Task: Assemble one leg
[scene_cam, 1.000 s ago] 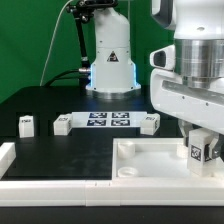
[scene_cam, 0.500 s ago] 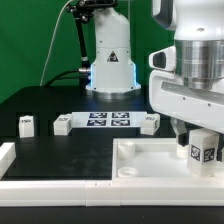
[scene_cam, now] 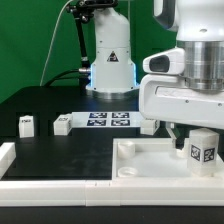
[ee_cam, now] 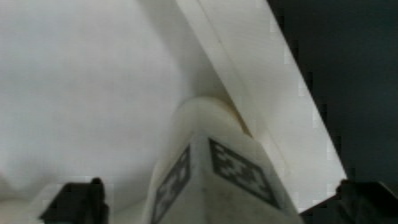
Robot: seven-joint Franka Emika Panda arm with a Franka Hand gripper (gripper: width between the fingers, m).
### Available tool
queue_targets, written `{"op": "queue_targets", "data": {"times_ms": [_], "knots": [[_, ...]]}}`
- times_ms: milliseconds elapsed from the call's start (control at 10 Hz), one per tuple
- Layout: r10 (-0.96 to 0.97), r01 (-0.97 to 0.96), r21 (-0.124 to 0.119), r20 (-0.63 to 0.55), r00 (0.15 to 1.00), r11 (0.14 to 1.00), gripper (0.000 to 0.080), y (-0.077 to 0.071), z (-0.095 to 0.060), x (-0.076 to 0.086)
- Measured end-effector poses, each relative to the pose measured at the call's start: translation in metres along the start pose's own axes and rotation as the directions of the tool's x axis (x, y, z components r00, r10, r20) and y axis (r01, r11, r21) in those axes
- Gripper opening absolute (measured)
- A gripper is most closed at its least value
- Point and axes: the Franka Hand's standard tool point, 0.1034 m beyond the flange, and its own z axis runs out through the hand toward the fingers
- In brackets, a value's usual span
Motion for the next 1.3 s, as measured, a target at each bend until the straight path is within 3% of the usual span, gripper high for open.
{"op": "queue_targets", "data": {"times_ms": [400, 500, 800, 1000, 1100, 1200, 1300], "knots": [[-0.435, 0.435, 0.001, -0.006, 0.9, 0.9, 0.0649, -0.0002, -0.0041, 0.0019], [-0.472, 0.472, 0.001, -0.007, 0.882, 0.882, 0.0649, -0.0009, -0.0049, 0.0019], [-0.707, 0.707, -0.015, -0.003, 0.708, 0.708, 0.0649, 0.0036, -0.0044, 0.0048], [-0.717, 0.717, -0.017, -0.002, 0.697, 0.697, 0.0622, 0.0042, -0.004, 0.0051], [-0.717, 0.717, -0.017, -0.002, 0.697, 0.697, 0.0447, 0.0045, -0.0038, 0.0052], [-0.705, 0.705, -0.017, -0.002, 0.709, 0.709, 0.0447, 0.0044, -0.0037, 0.005], [-0.694, 0.693, -0.017, -0.002, 0.72, 0.72, 0.0286, 0.0044, -0.0035, 0.005]]}}
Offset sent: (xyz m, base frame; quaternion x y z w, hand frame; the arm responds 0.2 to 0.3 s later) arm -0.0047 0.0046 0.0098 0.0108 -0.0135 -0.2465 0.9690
